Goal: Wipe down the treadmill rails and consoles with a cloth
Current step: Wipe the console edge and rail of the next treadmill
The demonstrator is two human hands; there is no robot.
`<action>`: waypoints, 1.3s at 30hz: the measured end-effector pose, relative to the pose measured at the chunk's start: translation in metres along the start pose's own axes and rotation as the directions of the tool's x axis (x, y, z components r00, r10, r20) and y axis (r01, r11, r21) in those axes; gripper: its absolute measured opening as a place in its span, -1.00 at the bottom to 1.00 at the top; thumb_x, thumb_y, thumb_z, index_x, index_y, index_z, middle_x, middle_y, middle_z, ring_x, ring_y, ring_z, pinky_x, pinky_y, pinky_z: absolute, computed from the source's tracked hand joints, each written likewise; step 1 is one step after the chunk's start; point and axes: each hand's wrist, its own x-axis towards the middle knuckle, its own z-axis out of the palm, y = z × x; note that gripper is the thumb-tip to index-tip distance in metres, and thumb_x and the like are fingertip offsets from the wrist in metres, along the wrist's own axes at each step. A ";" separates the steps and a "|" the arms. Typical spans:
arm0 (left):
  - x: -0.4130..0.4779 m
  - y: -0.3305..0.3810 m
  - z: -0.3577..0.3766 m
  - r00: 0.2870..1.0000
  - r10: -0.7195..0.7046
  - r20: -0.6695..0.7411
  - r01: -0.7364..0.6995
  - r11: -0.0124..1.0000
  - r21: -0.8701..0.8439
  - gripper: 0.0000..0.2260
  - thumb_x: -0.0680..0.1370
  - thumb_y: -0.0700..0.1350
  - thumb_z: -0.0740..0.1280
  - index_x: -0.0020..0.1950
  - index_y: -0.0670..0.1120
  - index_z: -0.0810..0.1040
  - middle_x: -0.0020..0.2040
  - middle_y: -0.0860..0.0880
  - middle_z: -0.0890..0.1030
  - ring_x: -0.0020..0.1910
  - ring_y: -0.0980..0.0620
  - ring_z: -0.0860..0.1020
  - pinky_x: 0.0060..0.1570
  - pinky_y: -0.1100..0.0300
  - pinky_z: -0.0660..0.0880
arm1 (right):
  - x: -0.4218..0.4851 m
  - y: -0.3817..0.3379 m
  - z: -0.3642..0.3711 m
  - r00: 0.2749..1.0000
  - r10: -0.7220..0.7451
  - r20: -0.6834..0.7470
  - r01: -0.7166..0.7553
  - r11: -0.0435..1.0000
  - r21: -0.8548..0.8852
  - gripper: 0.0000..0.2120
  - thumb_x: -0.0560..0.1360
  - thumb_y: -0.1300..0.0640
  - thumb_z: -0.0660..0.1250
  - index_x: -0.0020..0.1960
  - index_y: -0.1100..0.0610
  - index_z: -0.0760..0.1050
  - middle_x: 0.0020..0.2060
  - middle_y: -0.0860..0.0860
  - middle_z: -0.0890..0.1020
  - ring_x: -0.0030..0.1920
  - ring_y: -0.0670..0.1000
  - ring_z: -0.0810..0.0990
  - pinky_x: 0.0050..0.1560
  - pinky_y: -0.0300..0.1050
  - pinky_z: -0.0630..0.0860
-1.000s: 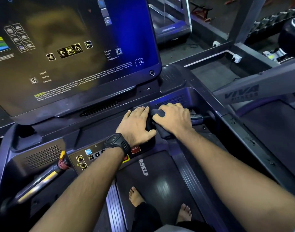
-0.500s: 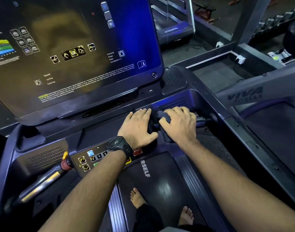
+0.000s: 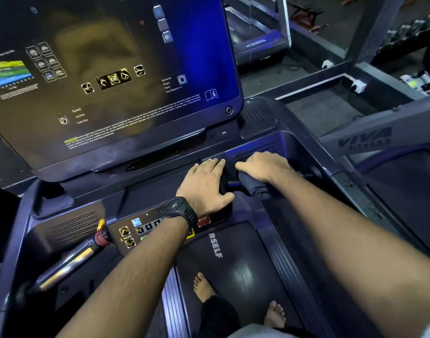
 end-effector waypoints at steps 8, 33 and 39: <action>0.002 0.000 0.003 1.000 -0.008 -0.016 0.009 1.000 0.025 -0.14 0.34 0.27 0.14 0.59 -0.09 0.18 0.57 -0.10 0.27 0.55 -0.04 0.20 0.54 -0.01 0.11 | -0.031 0.013 0.040 0.868 -0.122 -0.481 0.102 0.992 -0.069 -0.58 0.46 -0.22 0.10 -0.05 0.01 0.63 -0.08 -0.01 0.66 0.07 0.16 0.56 -0.03 0.06 0.42; -0.003 0.001 0.004 1.000 -0.017 -0.022 0.018 0.999 0.037 -0.14 0.34 0.28 0.15 0.59 -0.07 0.20 0.56 -0.09 0.29 0.54 -0.07 0.24 0.53 -0.02 0.15 | -0.044 0.028 0.102 0.579 -0.105 -0.809 0.184 0.983 0.005 -0.57 0.44 -0.11 0.35 0.26 0.01 0.62 0.25 -0.01 0.62 0.35 0.22 0.48 0.33 0.27 0.34; -0.002 0.001 0.003 1.000 -0.023 -0.019 0.024 0.999 0.047 -0.13 0.33 0.29 0.12 0.59 -0.07 0.21 0.56 -0.10 0.30 0.53 -0.08 0.25 0.52 -0.02 0.16 | -0.020 0.019 0.038 0.886 -0.088 -0.456 0.076 0.996 -0.044 -0.55 0.45 -0.24 0.10 0.01 -0.03 0.65 -0.03 -0.03 0.67 0.10 0.14 0.56 0.04 0.07 0.44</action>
